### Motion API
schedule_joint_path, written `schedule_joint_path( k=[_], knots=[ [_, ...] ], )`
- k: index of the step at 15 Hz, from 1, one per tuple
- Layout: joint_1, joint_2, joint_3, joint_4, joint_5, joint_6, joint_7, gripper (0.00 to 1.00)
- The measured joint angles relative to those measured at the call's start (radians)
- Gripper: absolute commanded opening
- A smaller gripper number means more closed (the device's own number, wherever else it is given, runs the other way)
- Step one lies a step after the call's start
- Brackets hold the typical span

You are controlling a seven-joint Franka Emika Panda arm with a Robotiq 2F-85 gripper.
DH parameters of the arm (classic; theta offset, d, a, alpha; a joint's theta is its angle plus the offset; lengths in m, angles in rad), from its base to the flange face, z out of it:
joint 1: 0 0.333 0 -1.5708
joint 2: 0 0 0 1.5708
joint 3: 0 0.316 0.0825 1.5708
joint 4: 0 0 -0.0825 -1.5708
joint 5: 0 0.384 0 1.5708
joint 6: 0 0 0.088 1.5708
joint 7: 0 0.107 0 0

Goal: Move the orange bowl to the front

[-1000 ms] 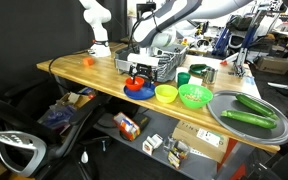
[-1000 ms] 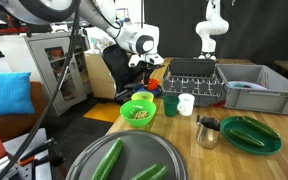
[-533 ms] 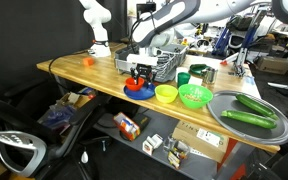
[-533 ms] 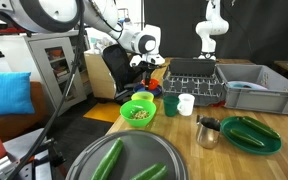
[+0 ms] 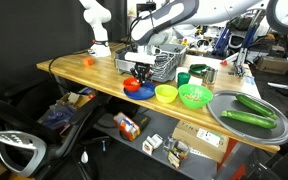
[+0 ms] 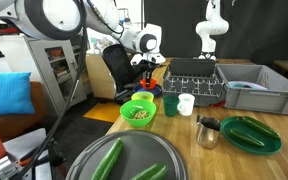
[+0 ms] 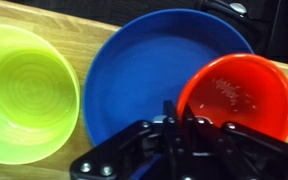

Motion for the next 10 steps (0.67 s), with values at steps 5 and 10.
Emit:
schedule_joint_path(
  k=[5, 10],
  knots=[
    [-0.007, -0.002, 0.001, 0.021, 0.037, 0.008, 0.099, 0.02],
    [-0.006, -0.012, 0.016, 0.019, 0.098, 0.118, 0.159, 0.02]
  ],
)
